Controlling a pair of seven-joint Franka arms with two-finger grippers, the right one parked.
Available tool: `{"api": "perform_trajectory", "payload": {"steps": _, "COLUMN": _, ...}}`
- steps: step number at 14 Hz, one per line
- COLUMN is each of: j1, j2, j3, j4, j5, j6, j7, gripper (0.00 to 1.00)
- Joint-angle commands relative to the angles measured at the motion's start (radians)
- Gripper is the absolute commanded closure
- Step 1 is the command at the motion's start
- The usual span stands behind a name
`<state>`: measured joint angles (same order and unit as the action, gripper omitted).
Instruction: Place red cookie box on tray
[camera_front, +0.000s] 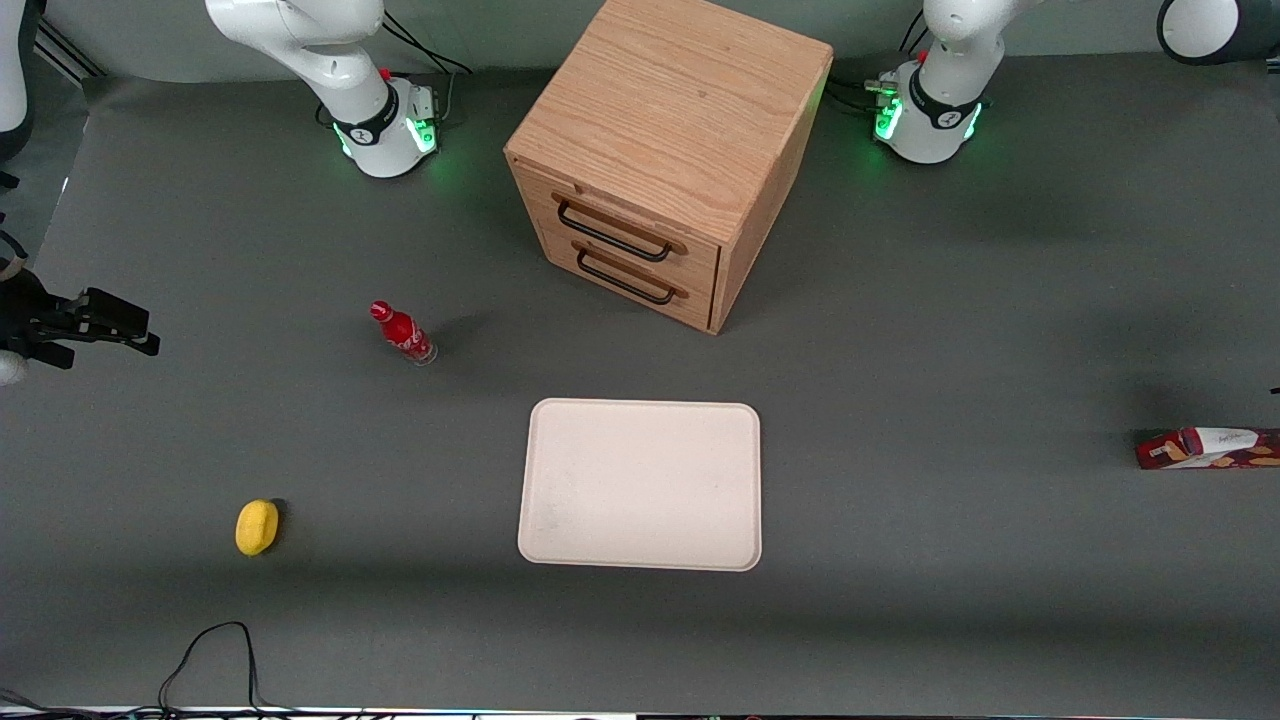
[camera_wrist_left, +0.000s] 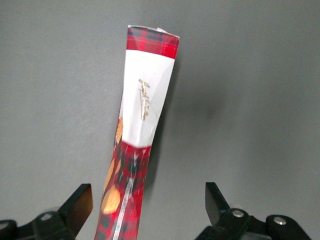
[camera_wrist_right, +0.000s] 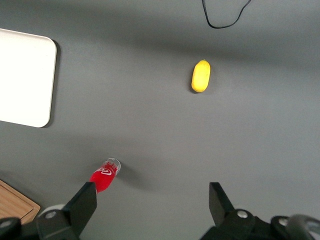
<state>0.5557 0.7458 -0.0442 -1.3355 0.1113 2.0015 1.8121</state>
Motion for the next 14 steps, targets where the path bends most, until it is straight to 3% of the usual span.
{"api": "perform_trajectory", "payload": {"steps": 1, "j1": 0.0, "j2": -0.017, "j3": 0.004, "j4": -0.088, "j5": -0.024, "j6": 0.092, "j7": 0.029, "gripper": 0.0}}
{"api": "perform_trajectory", "payload": {"steps": 10, "j1": -0.002, "j2": 0.026, "j3": -0.016, "j4": -0.087, "j5": -0.028, "j6": 0.175, "j7": 0.059, "gripper": 0.04}}
{"api": "perform_trajectory", "payload": {"steps": 11, "j1": -0.002, "j2": 0.026, "j3": -0.016, "j4": -0.087, "j5": -0.028, "j6": 0.175, "j7": 0.061, "gripper": 0.15}}
{"api": "perform_trajectory", "payload": {"steps": 13, "j1": -0.003, "j2": 0.026, "j3": -0.016, "j4": -0.085, "j5": -0.031, "j6": 0.175, "j7": 0.111, "gripper": 0.99}}
{"api": "perform_trajectory", "payload": {"steps": 14, "j1": -0.003, "j2": 0.027, "j3": -0.016, "j4": -0.083, "j5": -0.044, "j6": 0.177, "j7": 0.116, "gripper": 1.0}}
